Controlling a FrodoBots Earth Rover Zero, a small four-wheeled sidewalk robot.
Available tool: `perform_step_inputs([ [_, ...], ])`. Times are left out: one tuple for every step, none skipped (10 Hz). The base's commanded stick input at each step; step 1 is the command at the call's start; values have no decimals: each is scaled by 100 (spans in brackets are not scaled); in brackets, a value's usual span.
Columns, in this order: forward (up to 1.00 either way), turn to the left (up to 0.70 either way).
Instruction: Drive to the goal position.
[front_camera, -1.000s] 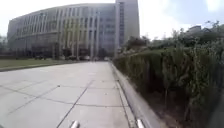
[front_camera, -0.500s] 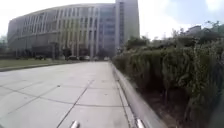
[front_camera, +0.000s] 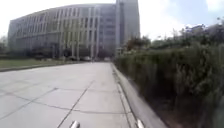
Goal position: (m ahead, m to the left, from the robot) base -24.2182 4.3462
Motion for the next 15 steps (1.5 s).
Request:
perform_step_inputs([
  [70, 0],
  [70, 0],
  [70, 0],
  [70, 17],
  [4, 44],
  [0, 45],
  [0, 45],
  [0, 45],
  [0, 45],
  [0, 45],
  [0, 45],
  [0, 45],
  [0, 45],
  [0, 45],
  [0, 45],
])
